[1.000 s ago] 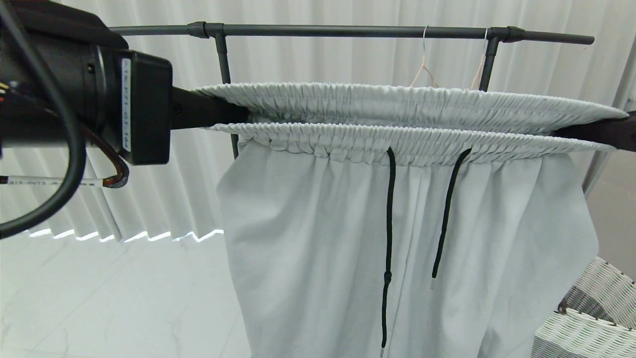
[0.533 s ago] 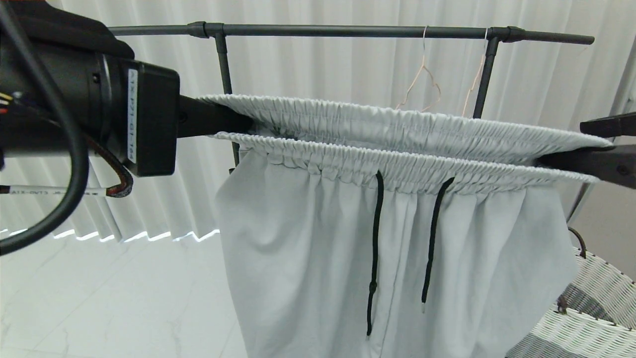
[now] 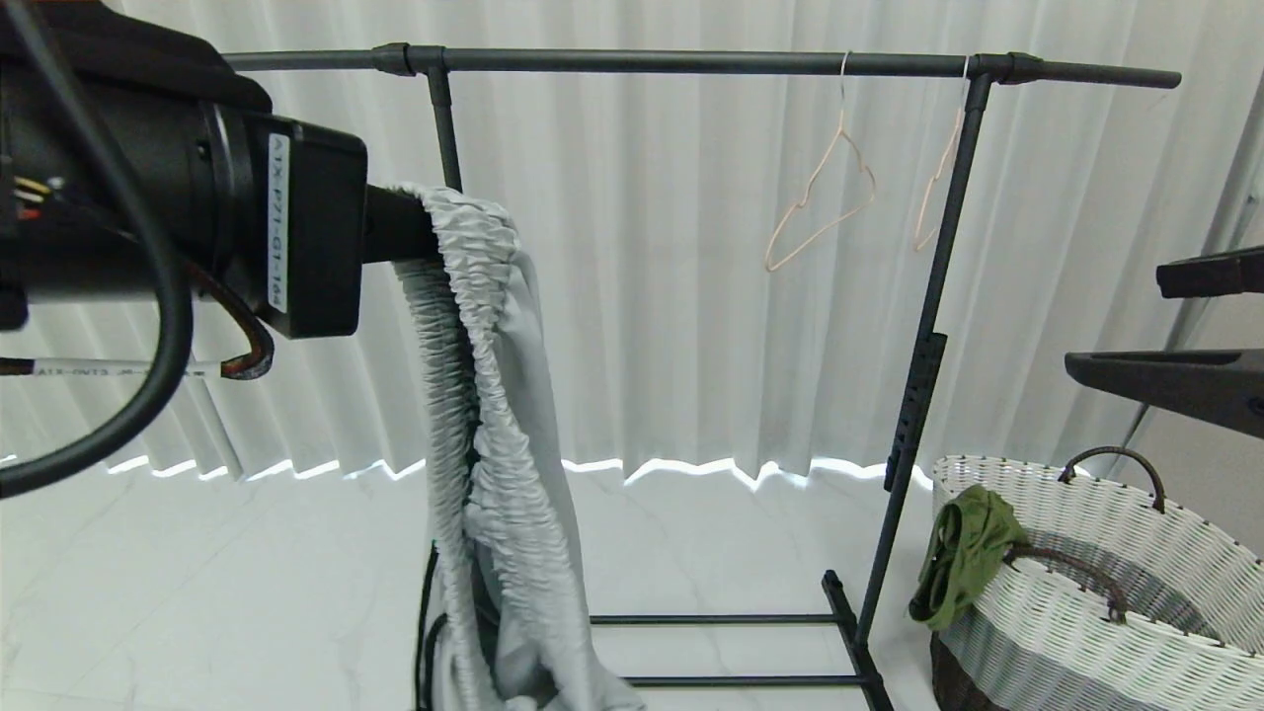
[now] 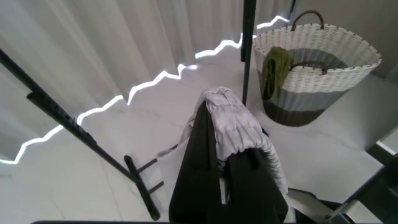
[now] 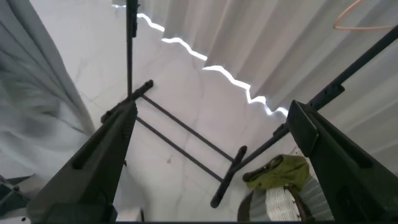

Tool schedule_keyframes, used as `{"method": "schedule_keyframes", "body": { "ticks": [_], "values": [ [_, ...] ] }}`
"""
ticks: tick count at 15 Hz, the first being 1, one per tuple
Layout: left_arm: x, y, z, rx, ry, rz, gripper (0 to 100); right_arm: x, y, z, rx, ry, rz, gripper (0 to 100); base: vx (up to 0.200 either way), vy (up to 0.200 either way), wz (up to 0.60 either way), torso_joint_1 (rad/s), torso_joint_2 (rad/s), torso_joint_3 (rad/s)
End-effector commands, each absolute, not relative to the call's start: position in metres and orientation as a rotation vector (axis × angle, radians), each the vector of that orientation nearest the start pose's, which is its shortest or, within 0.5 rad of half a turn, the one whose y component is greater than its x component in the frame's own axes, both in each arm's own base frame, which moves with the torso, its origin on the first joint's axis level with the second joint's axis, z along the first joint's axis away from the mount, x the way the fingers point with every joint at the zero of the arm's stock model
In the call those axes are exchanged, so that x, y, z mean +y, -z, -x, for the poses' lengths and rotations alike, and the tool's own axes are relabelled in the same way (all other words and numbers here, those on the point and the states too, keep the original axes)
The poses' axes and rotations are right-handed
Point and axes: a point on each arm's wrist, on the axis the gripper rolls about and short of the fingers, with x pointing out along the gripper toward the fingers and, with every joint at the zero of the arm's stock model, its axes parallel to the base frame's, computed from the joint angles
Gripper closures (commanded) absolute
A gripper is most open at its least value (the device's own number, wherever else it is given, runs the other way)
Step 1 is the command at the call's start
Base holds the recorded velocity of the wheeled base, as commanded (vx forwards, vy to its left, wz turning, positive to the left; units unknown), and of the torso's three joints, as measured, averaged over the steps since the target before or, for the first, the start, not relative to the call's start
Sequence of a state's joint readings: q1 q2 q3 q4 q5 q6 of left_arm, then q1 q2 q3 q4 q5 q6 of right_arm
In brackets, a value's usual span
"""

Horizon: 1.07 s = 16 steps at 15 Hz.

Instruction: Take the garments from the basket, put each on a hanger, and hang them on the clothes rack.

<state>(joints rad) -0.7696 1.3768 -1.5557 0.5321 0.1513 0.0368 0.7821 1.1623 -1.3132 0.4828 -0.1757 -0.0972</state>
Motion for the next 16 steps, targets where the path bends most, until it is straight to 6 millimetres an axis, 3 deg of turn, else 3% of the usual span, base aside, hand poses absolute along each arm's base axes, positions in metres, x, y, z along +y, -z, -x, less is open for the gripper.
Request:
{"method": "schedule_keyframes", "body": {
  "ticks": [1, 4, 7, 11, 16],
  "values": [
    [-0.133, -0.363, -0.146, 0.312, 0.57, -0.208, 100, 0.089, -0.339, -0.104, 0.309, -0.544, 0.266, 0, 0.0, 0.0, 0.0, 0.0, 0.0, 0.0],
    [-0.123, -0.353, -0.158, 0.347, 0.39, -0.233, 100, 0.07, -0.326, -0.108, 0.441, -0.271, 0.353, 0, 0.0, 0.0, 0.0, 0.0, 0.0, 0.0],
    [-0.098, -0.332, -0.178, 0.431, 0.188, -0.246, 100, 0.059, -0.319, -0.113, 0.475, -0.098, 0.382, 0, 0.0, 0.0, 0.0, 0.0, 0.0, 0.0],
    [-0.07, -0.317, -0.195, 0.465, 0.031, -0.224, 100, 0.048, -0.305, -0.118, 0.531, 0.073, 0.417, 0, 0.0, 0.0, 0.0, 0.0, 0.0, 0.0],
    [-0.069, -0.315, -0.191, 0.465, 0.009, -0.227, 100, 0.04, -0.297, -0.117, 0.557, 0.129, 0.413, 0, 0.0, 0.0, 0.0, 0.0, 0.0, 0.0]
  ]
}}
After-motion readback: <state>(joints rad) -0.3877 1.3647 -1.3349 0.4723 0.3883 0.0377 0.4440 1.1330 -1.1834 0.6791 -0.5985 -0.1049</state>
